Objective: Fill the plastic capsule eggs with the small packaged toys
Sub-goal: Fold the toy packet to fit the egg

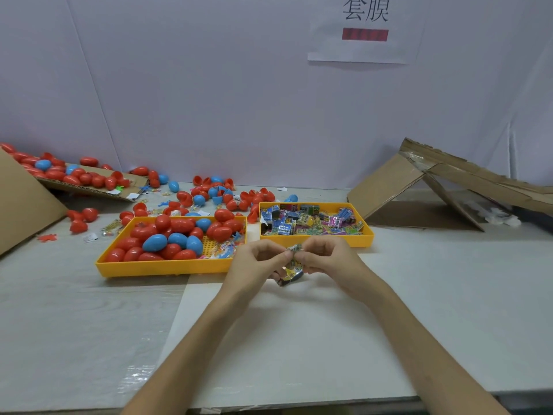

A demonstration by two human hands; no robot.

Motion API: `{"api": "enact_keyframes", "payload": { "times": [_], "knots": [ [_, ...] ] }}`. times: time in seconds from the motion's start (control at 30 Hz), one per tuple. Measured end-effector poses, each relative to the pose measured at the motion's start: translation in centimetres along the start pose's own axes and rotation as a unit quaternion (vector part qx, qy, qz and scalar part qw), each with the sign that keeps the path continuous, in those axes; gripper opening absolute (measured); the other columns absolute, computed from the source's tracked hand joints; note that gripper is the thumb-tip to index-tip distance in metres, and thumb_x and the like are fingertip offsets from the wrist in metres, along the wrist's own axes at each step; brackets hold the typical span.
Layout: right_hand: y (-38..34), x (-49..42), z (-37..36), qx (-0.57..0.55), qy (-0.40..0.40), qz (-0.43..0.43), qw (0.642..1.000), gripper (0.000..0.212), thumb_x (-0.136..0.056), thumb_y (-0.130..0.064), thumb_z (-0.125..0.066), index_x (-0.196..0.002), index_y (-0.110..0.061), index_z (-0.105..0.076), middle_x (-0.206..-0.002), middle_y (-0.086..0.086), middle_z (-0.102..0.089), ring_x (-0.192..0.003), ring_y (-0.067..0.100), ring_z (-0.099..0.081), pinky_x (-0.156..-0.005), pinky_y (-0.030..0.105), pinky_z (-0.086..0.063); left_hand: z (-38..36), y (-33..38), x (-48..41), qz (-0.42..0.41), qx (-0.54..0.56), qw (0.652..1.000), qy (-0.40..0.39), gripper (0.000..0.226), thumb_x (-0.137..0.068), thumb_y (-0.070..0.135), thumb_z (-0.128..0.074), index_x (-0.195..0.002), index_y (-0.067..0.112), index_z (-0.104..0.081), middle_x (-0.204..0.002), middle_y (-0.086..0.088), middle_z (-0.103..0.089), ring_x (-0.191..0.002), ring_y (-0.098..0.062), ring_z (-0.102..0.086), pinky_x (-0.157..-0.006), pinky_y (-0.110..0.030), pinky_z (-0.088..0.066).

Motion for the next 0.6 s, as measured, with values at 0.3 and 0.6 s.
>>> {"api": "enact_keyframes", "payload": {
  "times": [0.3,0.6],
  "knots": [
    [-0.05,-0.05,0.54,-0.024,0.046,-0.009,0.999,0.011,-0.071,-0.031,-0.081,-0.079,-0.023,-0.080,-0.079,-0.001,-0.073,-0.076,0.010,-0.067,-0.070,0.023,-0.054,0.18,0.08,-0.06,-0.010,-0.025,0.998,0.051,0.006,-0.091,0.005,-0.071,-0.085,0.006,-0.071,-0.069,0.000,-0.073,-0.062,-0.011,-0.068,-0.059,-0.021,-0.054],
    [-0.08,-0.15,-0.13,-0.026,0.049,-0.019,0.998,0.021,-0.074,-0.039,-0.080,-0.091,-0.028,-0.075,-0.087,0.000,-0.074,-0.077,0.014,-0.068,-0.065,0.024,-0.053,0.05,0.28,0.03,-0.038,-0.067,0.995,0.059,0.009,-0.089,0.007,-0.073,-0.082,0.004,-0.068,-0.070,-0.002,-0.074,-0.060,-0.012,-0.069,-0.057,-0.022,-0.056]
  ]
}}
Point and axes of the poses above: each hand's wrist, its own x-axis away from the middle knuckle, its own z-axis out of the back of the hand, y = z × x, the point moved 2 cm from there along -x, towards the middle knuckle
